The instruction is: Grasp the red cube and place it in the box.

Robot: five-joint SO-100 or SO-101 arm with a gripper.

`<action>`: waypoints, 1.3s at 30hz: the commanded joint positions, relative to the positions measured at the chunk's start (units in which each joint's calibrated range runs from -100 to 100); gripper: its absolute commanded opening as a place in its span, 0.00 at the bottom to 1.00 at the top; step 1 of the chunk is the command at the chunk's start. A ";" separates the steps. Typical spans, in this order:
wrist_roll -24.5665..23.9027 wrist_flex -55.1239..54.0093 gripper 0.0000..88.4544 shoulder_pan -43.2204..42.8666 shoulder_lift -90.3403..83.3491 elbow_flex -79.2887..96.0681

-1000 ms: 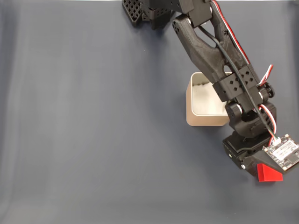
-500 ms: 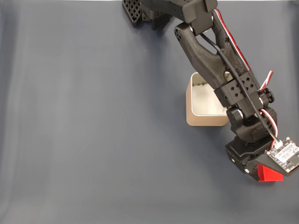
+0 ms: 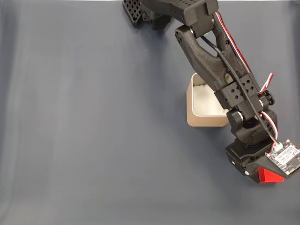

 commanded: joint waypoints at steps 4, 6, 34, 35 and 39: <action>0.05 -0.57 0.37 0.60 -0.88 -3.31; -0.05 -0.57 0.35 0.60 -0.88 -3.31; 0.68 -0.16 0.21 1.10 -0.79 -2.86; 0.73 0.00 0.21 1.10 -0.79 -2.86; 0.78 0.17 0.20 1.10 -0.96 -2.77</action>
